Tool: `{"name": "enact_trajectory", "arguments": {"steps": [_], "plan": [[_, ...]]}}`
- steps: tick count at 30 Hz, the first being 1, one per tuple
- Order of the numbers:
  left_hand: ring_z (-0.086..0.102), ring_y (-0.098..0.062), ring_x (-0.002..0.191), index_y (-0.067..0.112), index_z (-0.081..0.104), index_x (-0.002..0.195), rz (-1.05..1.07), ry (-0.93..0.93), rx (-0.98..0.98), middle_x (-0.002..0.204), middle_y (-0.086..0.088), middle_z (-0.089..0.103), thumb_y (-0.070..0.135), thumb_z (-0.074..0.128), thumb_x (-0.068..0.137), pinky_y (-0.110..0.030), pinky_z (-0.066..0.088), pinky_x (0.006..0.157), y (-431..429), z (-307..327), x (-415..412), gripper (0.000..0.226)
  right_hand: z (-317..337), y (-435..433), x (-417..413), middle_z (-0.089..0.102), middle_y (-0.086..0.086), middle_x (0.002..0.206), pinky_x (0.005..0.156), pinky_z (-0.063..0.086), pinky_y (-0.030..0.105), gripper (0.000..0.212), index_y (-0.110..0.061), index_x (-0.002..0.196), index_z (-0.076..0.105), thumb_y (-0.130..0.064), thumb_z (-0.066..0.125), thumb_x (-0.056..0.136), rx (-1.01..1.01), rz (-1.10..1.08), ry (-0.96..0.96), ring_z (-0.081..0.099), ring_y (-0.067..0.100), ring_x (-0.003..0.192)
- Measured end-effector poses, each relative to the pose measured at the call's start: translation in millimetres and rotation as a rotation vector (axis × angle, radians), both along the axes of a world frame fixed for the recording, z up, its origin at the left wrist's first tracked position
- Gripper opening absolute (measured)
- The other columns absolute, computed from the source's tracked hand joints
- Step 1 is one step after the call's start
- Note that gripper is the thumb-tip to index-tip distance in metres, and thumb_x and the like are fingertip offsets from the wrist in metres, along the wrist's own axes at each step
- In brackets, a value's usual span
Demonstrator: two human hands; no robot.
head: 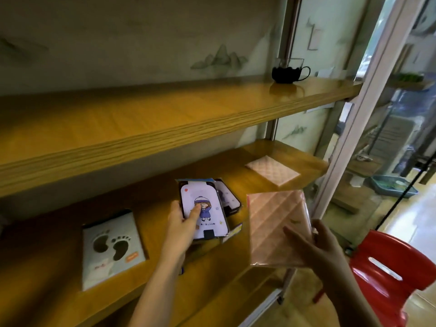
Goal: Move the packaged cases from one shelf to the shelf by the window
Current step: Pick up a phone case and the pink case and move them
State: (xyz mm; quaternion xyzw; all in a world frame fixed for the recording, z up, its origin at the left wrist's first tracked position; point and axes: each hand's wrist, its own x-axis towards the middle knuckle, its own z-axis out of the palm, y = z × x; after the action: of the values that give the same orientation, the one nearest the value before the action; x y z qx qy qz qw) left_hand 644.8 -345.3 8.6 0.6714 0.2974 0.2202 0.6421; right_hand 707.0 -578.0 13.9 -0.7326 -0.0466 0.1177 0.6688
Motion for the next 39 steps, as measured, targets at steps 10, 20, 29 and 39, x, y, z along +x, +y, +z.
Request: {"name": "enact_trajectory", "arguments": {"steps": [10,20,29,39], "plan": [[0.059,-0.030,0.103,0.008,0.045,0.115,0.127,0.231,0.108,0.114,-0.015,0.060,0.025,0.058,0.086,-0.048,0.051,0.088,10,-21,91,0.036,-6,2,130,0.061,0.008,0.105,0.077,0.056,0.048,0.053,-0.015,0.120,0.047,-0.029,0.071,0.074,-0.086,0.091,0.000,0.065,0.028,0.089],[0.046,-0.037,0.111,0.005,0.052,0.115,0.484,0.648,0.779,0.118,-0.018,0.056,0.029,0.063,0.082,-0.042,0.039,0.089,-21,-17,113,0.042,-7,16,279,0.063,0.006,0.109,0.074,0.056,0.037,0.041,-0.015,0.115,0.049,-0.034,0.064,0.082,-0.292,0.409,-0.119,0.064,0.023,0.094],[0.045,-0.025,0.113,0.013,0.051,0.122,0.566,0.629,0.878,0.121,-0.007,0.055,0.029,0.057,0.086,-0.035,0.040,0.090,-75,-11,115,0.039,-18,30,326,0.057,0.009,0.124,0.099,0.042,0.043,0.054,-0.014,0.125,0.049,-0.051,0.050,0.086,-0.920,0.407,-0.569,0.051,0.029,0.116],[0.058,-0.028,0.098,0.009,0.059,0.112,0.625,0.713,0.980,0.107,-0.008,0.065,0.028,0.064,0.082,-0.036,0.047,0.074,-97,-5,82,0.035,21,61,273,0.050,-0.005,0.134,0.102,0.034,0.031,0.044,-0.027,0.132,0.041,-0.043,0.047,0.090,-0.704,0.882,-0.957,0.043,0.016,0.125]]}}
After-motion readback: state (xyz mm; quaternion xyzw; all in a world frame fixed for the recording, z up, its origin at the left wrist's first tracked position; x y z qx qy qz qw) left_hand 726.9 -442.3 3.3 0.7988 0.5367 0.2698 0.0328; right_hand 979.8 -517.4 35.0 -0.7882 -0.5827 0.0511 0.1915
